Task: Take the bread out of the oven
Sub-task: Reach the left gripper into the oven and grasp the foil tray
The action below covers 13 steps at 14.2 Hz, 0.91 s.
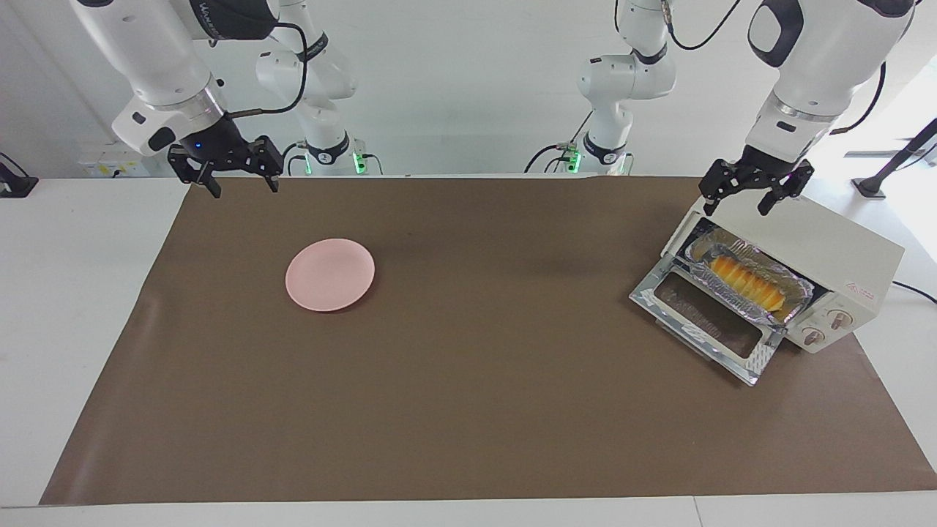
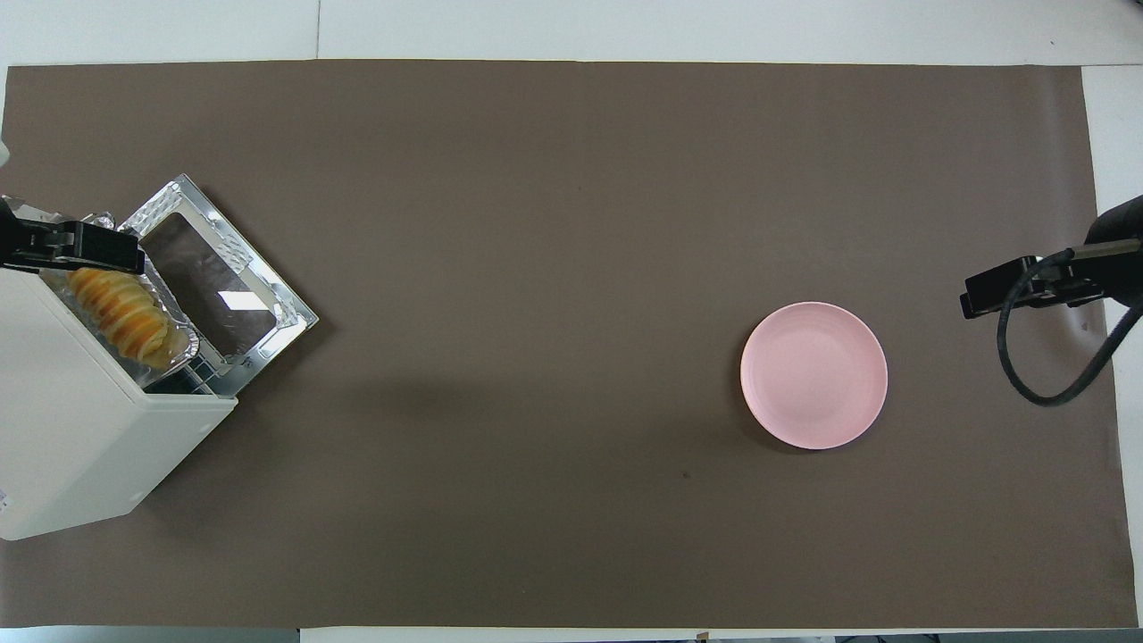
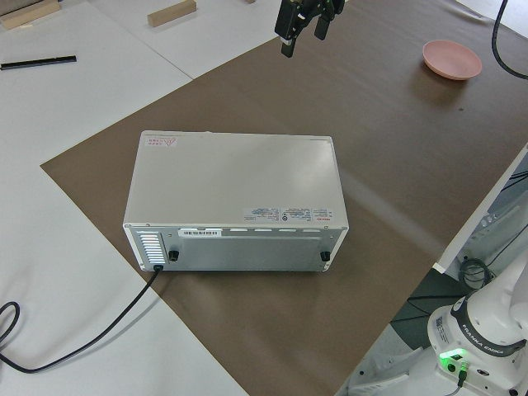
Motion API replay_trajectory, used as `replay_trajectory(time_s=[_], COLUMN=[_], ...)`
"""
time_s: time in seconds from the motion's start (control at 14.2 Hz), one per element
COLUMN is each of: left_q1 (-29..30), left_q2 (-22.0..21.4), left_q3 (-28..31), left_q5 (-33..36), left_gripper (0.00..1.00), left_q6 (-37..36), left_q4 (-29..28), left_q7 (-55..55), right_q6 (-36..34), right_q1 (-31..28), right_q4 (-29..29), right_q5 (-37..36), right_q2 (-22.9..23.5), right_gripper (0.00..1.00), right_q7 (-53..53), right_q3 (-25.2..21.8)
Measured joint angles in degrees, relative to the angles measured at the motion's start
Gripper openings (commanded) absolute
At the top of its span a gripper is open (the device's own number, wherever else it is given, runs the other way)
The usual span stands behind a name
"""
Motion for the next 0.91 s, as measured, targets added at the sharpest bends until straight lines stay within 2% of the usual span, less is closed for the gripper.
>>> replay_trajectory(time_s=[0.42, 0.7, 0.91], left_q1=[0.1, 0.2, 0.3], left_q2=[0.0, 0.3, 3.8], left_q3=[0.2, 0.5, 0.6], left_q5=[-0.1, -0.1, 1.0], left_gripper=[1.00, 1.00, 1.00], left_q6=[1.2, 4.2, 9.4], left_q4=[0.0, 0.0, -0.1], left_q7=[-2.1, -9.5, -14.4], right_q6=[0.0, 0.0, 0.0], right_q1=[0.0, 0.0, 0.0], right_q4=[0.0, 0.0, 0.0], right_q5=[0.0, 0.0, 0.0], right_q2=[0.0, 0.0, 0.0], right_gripper=[1.00, 1.00, 1.00], right_q7=[0.0, 0.0, 0.0], right_q3=[0.0, 0.0, 0.0])
